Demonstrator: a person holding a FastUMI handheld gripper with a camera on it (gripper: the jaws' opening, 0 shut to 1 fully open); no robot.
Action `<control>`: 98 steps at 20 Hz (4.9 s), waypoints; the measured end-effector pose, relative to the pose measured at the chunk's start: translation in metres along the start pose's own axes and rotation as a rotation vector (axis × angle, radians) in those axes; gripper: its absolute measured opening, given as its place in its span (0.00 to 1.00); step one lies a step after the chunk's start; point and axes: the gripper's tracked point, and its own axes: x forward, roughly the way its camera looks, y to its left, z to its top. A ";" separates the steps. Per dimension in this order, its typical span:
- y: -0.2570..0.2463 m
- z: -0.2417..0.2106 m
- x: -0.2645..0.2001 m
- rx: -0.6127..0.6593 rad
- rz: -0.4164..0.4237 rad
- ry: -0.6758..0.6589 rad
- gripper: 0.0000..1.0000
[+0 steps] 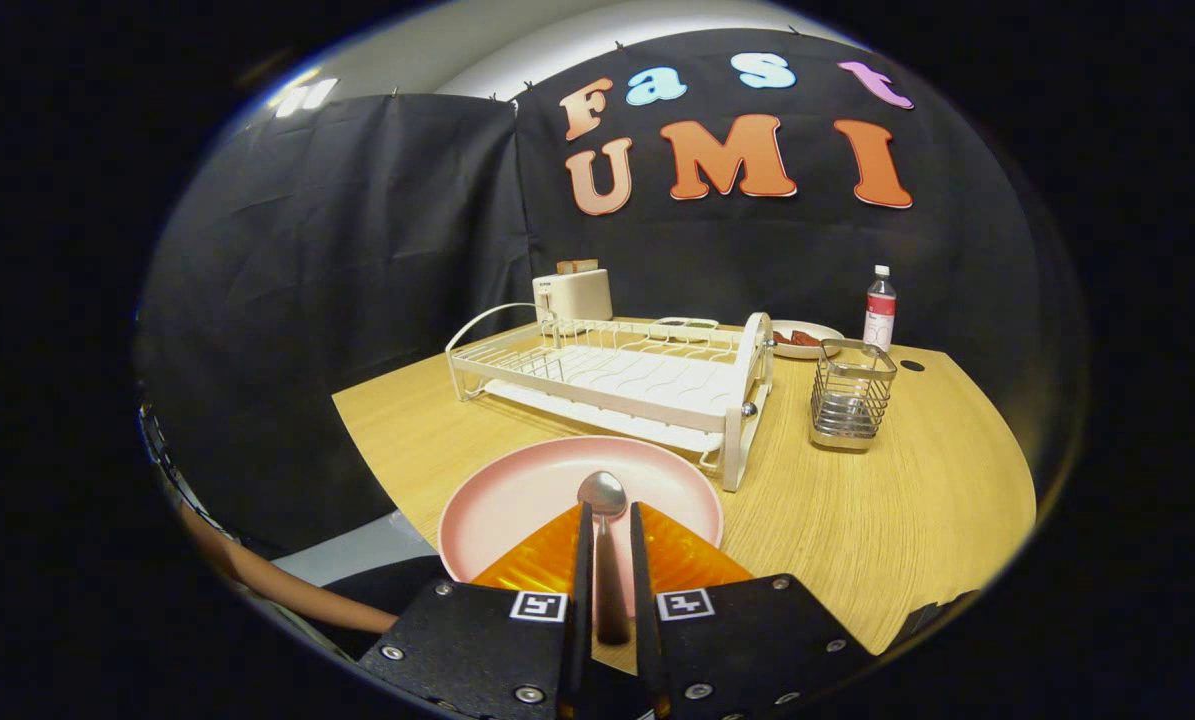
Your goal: Take the plate from the dish rack, then take the spoon from the basket and place it into the plate.
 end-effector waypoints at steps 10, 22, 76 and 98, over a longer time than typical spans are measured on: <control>-0.004 0.095 -0.015 -0.034 -0.147 -0.207 0.35; -0.021 0.205 -0.077 -0.015 -0.400 -0.479 0.86; -0.044 0.258 -0.051 -0.013 -0.462 -0.518 0.95; -0.042 0.268 -0.075 -0.083 -0.507 -0.568 0.95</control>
